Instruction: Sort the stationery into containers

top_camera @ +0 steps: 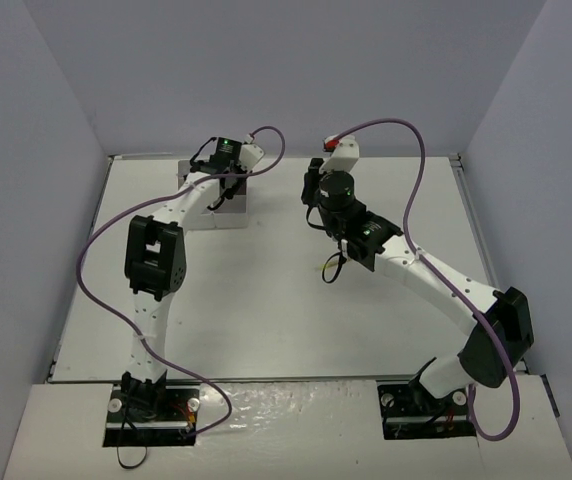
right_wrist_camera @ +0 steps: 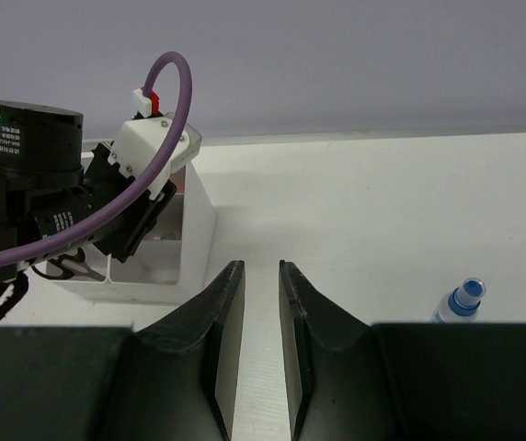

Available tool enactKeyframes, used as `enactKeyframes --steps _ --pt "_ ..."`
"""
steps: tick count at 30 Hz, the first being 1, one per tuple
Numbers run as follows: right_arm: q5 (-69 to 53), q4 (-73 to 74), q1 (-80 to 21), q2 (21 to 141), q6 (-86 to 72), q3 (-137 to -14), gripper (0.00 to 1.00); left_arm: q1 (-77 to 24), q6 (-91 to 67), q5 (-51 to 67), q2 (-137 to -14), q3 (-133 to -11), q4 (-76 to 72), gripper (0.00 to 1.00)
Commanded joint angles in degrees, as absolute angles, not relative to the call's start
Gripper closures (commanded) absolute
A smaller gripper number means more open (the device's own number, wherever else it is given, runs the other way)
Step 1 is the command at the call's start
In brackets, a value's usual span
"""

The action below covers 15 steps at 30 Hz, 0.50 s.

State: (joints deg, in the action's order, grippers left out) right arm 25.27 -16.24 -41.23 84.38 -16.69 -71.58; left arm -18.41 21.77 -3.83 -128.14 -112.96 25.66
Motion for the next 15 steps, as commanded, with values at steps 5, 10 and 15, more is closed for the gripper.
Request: enactKeyframes --steps 5,10,15 --pt "28.81 -15.24 -39.89 80.34 -16.38 -73.81 0.73 -18.54 19.22 -2.77 -118.06 -115.79 25.15 0.69" --pt "26.71 -0.74 -31.59 85.21 -19.29 -78.23 0.27 -18.54 17.66 1.78 -114.89 -119.70 29.37 0.58" --pt "25.15 3.74 -26.08 91.06 -18.87 -78.83 0.13 -18.27 16.45 5.15 -111.47 -120.17 32.18 0.46"
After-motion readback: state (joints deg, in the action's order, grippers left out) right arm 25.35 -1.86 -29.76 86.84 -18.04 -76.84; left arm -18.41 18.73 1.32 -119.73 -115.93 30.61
